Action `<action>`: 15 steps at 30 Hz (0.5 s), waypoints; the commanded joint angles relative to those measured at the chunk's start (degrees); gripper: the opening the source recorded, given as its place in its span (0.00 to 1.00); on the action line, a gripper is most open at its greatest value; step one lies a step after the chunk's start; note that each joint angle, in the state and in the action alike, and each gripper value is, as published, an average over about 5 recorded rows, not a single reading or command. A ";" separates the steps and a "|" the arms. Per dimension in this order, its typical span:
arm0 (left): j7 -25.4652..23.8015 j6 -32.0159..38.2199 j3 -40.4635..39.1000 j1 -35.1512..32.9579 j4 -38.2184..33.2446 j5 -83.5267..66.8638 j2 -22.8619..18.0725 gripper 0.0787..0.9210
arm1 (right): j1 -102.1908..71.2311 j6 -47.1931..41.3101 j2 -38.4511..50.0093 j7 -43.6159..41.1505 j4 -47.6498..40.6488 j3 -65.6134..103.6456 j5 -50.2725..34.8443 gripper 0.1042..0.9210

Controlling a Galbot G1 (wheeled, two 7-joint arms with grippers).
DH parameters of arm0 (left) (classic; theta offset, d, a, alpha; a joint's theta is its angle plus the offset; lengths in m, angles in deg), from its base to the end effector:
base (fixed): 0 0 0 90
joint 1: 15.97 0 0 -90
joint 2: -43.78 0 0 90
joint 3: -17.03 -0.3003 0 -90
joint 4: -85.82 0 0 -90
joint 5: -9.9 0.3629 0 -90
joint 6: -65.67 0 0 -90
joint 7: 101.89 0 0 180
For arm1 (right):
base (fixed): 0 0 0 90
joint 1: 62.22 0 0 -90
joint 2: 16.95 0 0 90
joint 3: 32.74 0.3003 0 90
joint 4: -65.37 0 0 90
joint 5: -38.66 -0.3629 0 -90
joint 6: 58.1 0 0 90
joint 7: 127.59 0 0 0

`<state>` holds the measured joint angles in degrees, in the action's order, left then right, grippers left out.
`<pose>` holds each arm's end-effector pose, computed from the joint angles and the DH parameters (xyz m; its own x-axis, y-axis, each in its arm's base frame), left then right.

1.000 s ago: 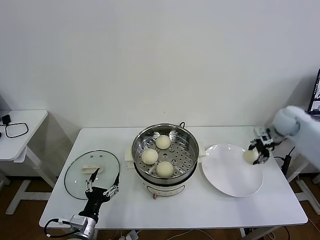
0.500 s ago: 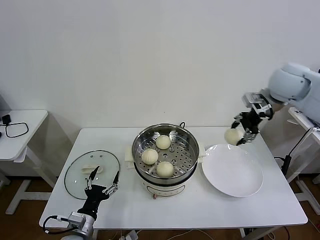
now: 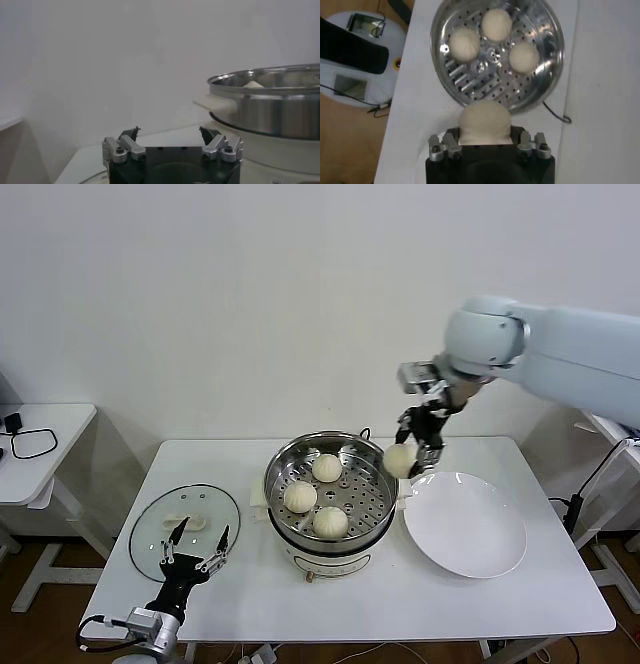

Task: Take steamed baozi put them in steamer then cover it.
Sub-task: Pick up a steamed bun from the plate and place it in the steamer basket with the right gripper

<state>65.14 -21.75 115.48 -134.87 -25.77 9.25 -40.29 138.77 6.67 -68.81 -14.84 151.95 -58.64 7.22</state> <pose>0.2145 0.0665 -0.3020 -0.9863 0.1320 0.0992 0.1444 0.9809 0.1304 0.4810 0.0575 0.0151 -0.0767 -0.1585 0.9844 -0.9620 -0.2476 -0.1148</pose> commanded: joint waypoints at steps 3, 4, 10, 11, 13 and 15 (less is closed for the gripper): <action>-0.15 -0.04 1.01 0.16 0.65 -0.18 0.09 0.88 | -13.36 -1.50 -10.11 1.06 -9.72 5.09 5.14 0.70; -0.17 -0.05 1.06 0.22 0.77 -0.18 0.09 0.88 | -14.39 -1.42 -10.65 1.08 -10.92 5.71 5.67 0.70; -0.23 0.00 1.25 0.49 1.41 -0.18 0.07 0.88 | -18.64 -0.68 -13.70 0.80 -16.86 8.36 8.50 0.70; -0.26 0.02 1.32 0.52 1.49 -0.18 0.07 0.88 | -19.17 -0.62 -14.03 0.75 -17.40 8.62 8.82 0.70; -0.31 0.04 1.45 0.59 1.59 -0.18 0.07 0.88 | -20.12 -0.47 -14.52 0.61 -18.27 9.07 9.61 0.70; -0.36 0.06 1.53 0.65 1.70 -0.19 0.09 0.88 | -21.00 -0.30 -14.94 0.54 -19.10 9.67 10.41 0.71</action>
<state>64.85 -21.73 116.81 -134.26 -24.28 9.14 -40.24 124.56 6.40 -79.52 -14.33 139.55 -51.97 13.92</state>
